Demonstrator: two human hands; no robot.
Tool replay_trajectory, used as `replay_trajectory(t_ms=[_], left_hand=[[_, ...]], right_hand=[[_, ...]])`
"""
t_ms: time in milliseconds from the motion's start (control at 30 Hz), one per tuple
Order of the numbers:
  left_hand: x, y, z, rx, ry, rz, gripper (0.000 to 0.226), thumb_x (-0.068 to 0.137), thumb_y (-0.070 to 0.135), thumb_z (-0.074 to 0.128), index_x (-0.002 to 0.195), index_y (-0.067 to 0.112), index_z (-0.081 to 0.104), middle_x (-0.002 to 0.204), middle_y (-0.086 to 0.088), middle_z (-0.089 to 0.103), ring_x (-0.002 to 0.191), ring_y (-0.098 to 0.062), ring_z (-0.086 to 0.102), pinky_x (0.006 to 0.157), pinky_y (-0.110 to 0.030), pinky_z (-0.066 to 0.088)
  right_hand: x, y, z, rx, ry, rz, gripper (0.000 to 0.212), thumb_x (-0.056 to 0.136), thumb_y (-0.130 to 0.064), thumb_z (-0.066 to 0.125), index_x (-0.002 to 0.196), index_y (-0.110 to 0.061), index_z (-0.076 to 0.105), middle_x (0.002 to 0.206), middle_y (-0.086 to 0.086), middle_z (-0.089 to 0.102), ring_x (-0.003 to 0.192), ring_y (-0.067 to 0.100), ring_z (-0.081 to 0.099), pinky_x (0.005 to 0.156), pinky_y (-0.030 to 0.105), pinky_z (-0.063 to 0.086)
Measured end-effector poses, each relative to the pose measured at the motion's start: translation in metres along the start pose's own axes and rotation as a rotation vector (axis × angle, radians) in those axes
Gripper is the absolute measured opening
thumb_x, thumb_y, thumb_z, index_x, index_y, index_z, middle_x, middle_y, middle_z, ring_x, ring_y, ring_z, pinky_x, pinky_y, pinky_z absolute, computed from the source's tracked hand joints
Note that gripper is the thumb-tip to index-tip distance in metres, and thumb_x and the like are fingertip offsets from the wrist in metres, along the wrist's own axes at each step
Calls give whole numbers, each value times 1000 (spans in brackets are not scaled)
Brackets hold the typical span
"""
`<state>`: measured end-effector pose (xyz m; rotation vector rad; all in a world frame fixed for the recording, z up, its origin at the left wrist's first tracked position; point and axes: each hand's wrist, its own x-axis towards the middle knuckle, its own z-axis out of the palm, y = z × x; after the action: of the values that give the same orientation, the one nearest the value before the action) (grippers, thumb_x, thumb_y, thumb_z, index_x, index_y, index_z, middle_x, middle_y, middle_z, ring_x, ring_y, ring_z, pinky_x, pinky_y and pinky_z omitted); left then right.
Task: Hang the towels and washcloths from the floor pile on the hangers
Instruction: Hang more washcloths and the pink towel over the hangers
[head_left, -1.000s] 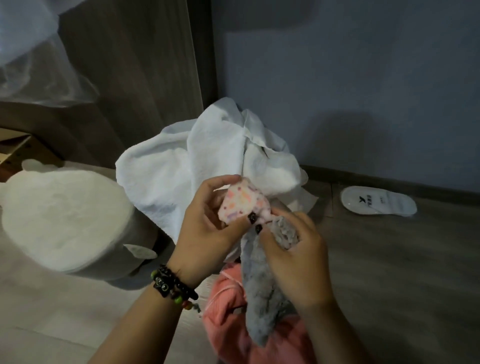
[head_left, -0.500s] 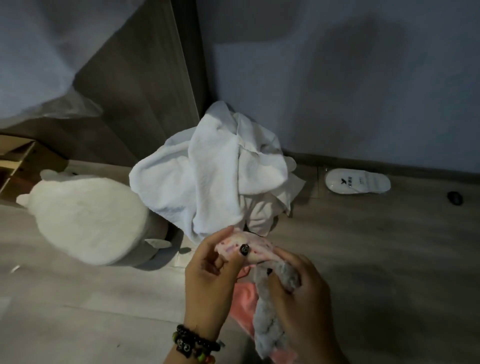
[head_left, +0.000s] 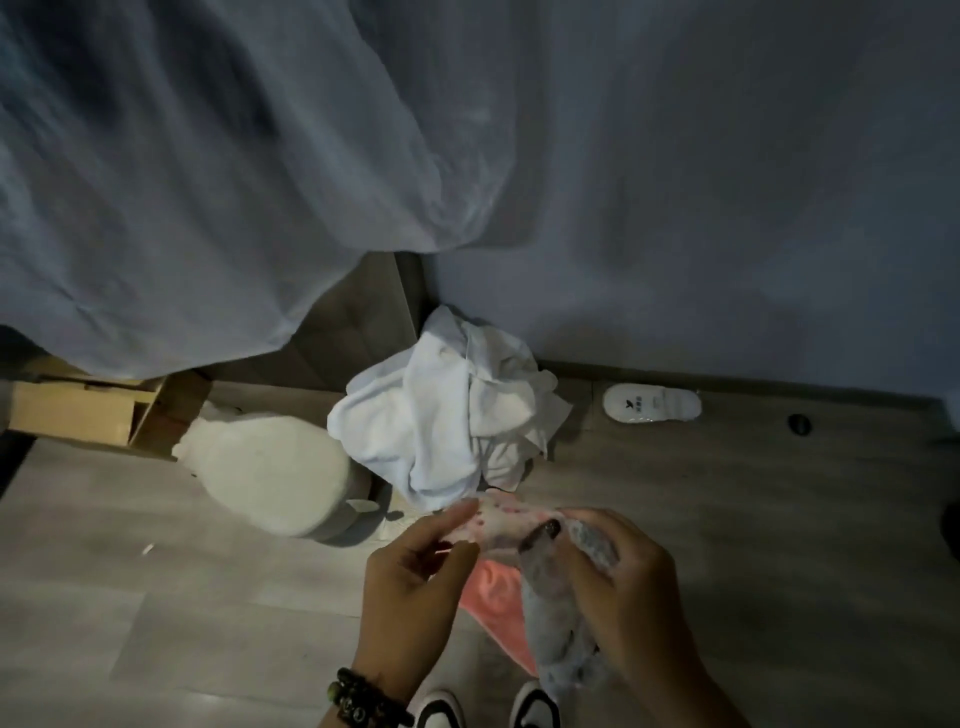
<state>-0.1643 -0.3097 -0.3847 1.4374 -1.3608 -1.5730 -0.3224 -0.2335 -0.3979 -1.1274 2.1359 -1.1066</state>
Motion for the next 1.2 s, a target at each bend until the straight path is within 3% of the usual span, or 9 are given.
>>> replay_trajectory(t_ms=[100, 233, 333, 433, 533, 733, 833, 1000, 1200], left_hand=[[-17, 47, -5, 51, -21, 71, 23, 77, 8, 73, 86, 28, 79, 87, 8, 76, 83, -13, 72, 73, -20, 55], [-34, 96, -15, 114, -1, 152, 28, 76, -4, 73, 69, 23, 76, 71, 8, 74, 65, -7, 69, 61, -12, 49], [-44, 121, -26, 112, -32, 161, 26, 80, 4, 73, 59, 19, 71, 62, -1, 70, 61, -14, 67, 59, -22, 52], [-51, 142, -38, 98, -87, 173, 30, 86, 15, 69, 56, 11, 67, 57, -8, 66, 56, -17, 61, 57, -29, 48], [-59, 168, -47, 81, -136, 219, 33, 88, 16, 67, 55, 9, 66, 56, -5, 65, 54, -8, 58, 55, -19, 45], [-67, 208, -55, -21, -216, 327, 32, 79, 33, 70, 57, 10, 63, 59, -8, 59, 61, -8, 55, 59, -22, 45], [-66, 223, -54, -52, -184, 360, 26, 79, 11, 76, 58, 7, 61, 63, -7, 61, 64, -9, 57, 61, -22, 48], [-61, 240, -51, 142, -147, 539, 21, 73, 0, 77, 64, 13, 63, 73, 4, 68, 69, -7, 64, 63, -17, 50], [-59, 233, -29, 220, -53, 560, 34, 71, -10, 67, 73, 22, 56, 76, 7, 63, 70, -11, 62, 63, -19, 51]], right_hand=[[-10, -41, -27, 59, -59, 61, 35, 80, -12, 72, 77, -46, 62, 87, -25, 67, 85, -7, 62, 73, 12, 49], [-22, -91, -48, -1, -3, 1, 56, 77, -19, 75, 114, -53, 51, 107, -27, 49, 101, -14, 52, 80, 1, 42], [-33, -128, -55, 75, -29, -15, 61, 74, -19, 78, 121, -49, 53, 110, -28, 41, 104, -6, 55, 84, 7, 48], [-41, -163, -60, 81, -79, -86, 50, 66, -42, 69, 113, -54, 57, 111, -28, 41, 108, -2, 55, 88, 13, 50], [-41, -187, -69, 31, -65, -135, 43, 65, -51, 61, 106, -59, 56, 107, -28, 44, 104, -3, 55, 86, 14, 50], [-33, -219, -91, 22, 32, -232, 26, 73, -41, 58, 89, -28, 74, 89, -19, 54, 84, -2, 60, 72, 6, 43], [-26, -231, -106, 31, 114, -247, 8, 72, -21, 63, 70, -19, 70, 79, -11, 59, 73, 1, 61, 66, 11, 44], [-13, -241, -137, 5, 199, -221, 18, 70, -19, 60, 58, -6, 58, 70, -1, 55, 64, 12, 59, 63, 30, 46], [-5, -244, -169, 9, 293, -175, 27, 67, -29, 57, 51, -17, 39, 59, 2, 44, 54, 14, 45, 55, 30, 38]])
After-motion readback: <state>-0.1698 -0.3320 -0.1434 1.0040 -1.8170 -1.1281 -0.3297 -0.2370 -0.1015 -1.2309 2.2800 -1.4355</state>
